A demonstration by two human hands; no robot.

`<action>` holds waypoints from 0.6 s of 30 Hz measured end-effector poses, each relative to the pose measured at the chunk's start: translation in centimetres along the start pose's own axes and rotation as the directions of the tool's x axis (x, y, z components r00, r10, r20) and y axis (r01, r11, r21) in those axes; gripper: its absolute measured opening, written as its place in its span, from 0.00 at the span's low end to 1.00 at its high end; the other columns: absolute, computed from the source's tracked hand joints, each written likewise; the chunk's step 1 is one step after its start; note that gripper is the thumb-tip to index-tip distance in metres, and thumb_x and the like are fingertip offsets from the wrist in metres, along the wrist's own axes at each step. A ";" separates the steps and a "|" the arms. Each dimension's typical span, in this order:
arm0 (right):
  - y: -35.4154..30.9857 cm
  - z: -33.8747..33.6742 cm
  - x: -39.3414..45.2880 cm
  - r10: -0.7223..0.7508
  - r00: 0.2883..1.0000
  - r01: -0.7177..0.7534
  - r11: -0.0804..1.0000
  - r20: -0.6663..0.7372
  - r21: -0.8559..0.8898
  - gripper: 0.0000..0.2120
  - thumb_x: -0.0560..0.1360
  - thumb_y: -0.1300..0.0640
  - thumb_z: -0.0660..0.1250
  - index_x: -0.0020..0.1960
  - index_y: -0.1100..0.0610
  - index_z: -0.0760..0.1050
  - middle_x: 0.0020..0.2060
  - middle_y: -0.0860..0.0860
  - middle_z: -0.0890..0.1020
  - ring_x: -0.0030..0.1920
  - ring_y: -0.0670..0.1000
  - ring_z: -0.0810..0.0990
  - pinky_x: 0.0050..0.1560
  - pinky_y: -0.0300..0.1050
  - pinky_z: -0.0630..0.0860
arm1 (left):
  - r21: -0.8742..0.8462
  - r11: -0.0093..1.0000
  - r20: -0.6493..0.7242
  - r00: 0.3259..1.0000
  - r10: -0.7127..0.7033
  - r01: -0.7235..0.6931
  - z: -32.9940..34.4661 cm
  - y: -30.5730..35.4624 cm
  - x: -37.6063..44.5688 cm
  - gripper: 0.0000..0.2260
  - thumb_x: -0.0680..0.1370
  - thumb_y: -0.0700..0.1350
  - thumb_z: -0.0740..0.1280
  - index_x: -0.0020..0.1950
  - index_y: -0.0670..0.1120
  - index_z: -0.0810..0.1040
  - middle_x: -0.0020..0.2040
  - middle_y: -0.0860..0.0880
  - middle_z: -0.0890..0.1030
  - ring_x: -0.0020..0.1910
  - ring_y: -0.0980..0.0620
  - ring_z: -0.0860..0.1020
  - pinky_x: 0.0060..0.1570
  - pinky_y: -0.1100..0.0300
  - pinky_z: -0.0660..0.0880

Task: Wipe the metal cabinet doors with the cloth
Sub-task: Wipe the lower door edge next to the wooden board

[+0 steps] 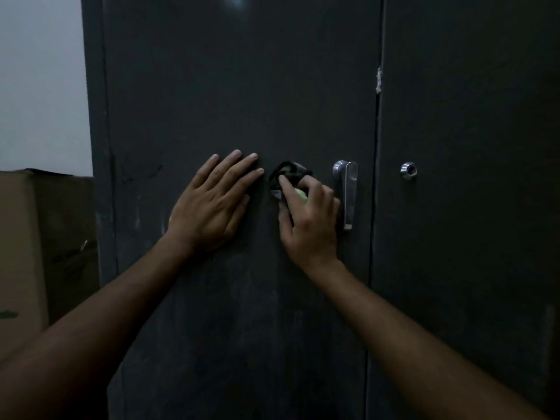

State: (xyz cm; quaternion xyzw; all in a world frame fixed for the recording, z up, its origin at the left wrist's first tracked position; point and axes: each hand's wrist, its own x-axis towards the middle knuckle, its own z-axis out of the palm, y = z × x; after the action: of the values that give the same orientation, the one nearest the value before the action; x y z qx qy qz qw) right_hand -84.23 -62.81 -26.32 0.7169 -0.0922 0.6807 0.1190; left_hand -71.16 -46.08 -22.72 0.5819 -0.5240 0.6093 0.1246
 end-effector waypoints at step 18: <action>-1.9 0.7 -4.5 -0.618 0.774 0.603 0.785 0.134 0.142 0.19 0.79 0.50 0.65 0.69 0.51 0.78 0.63 0.56 0.74 0.58 0.59 0.74 0.53 0.55 0.72 | -0.271 0.950 0.000 0.987 -0.159 0.153 -3.7 -2.3 -2.4 0.22 0.84 0.46 0.58 0.76 0.38 0.72 0.75 0.39 0.73 0.75 0.40 0.71 0.75 0.46 0.67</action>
State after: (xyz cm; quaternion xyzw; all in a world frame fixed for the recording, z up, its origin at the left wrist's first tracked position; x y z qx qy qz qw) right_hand -83.23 -61.36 -30.95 0.7690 0.1663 0.5436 0.2923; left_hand -70.84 -41.16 -22.76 0.5923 -0.5530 0.5268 0.2565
